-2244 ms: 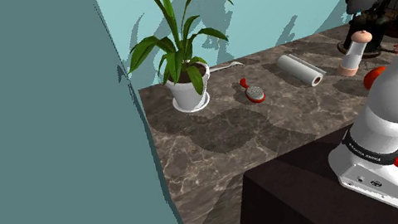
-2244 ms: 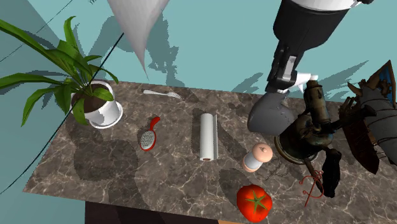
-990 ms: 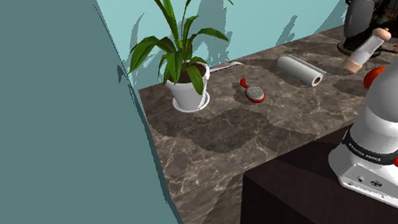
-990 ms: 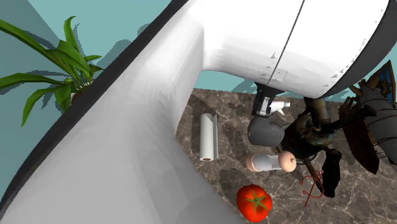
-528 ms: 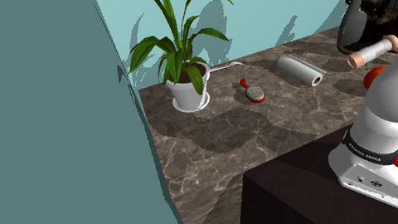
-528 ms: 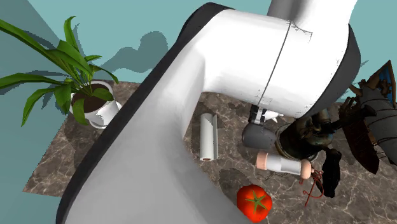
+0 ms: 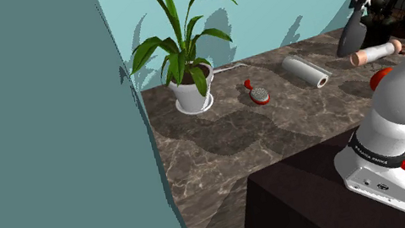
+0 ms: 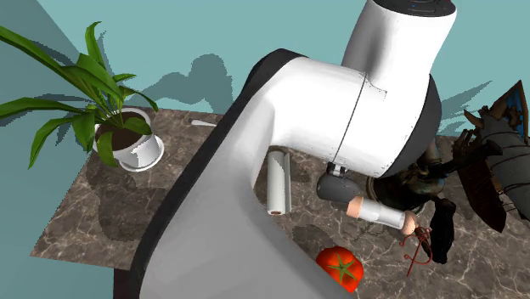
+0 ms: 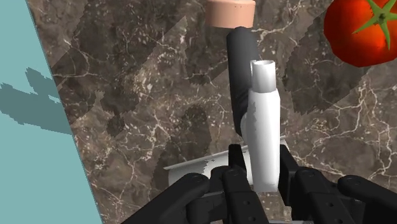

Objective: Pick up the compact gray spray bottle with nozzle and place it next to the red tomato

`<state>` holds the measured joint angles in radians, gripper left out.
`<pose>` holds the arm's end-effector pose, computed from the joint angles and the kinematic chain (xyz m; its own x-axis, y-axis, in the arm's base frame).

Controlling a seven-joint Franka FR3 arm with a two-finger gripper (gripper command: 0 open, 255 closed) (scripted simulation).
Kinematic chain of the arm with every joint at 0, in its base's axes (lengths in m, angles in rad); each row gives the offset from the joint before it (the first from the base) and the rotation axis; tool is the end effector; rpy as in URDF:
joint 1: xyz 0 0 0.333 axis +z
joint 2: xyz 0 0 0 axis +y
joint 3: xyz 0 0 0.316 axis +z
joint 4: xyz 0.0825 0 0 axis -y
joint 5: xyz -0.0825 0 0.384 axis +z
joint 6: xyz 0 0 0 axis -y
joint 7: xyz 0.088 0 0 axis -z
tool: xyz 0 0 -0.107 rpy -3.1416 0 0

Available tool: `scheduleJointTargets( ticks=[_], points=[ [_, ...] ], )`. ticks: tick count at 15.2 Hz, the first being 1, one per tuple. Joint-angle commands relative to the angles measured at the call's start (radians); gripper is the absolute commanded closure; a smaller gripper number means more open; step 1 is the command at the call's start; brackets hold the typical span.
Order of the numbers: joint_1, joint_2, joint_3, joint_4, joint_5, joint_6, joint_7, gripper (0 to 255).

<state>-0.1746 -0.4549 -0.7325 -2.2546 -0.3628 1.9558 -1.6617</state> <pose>0.2417 -0.3915 0.4967 0.6014 0.7973 -0.0514 0.7987 -0.5986 0.0605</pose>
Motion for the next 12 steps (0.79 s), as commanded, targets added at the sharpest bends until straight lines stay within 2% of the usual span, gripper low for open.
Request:
scheduleJointTargets(
  ticks=[1, 12],
  points=[
    [-0.001, 0.003, -0.007, -0.024, -0.004, 0.027, 0.002, 255],
    [0.005, 0.056, -0.061, -0.129, -0.011, 0.184, 0.000, 255]
  ],
)
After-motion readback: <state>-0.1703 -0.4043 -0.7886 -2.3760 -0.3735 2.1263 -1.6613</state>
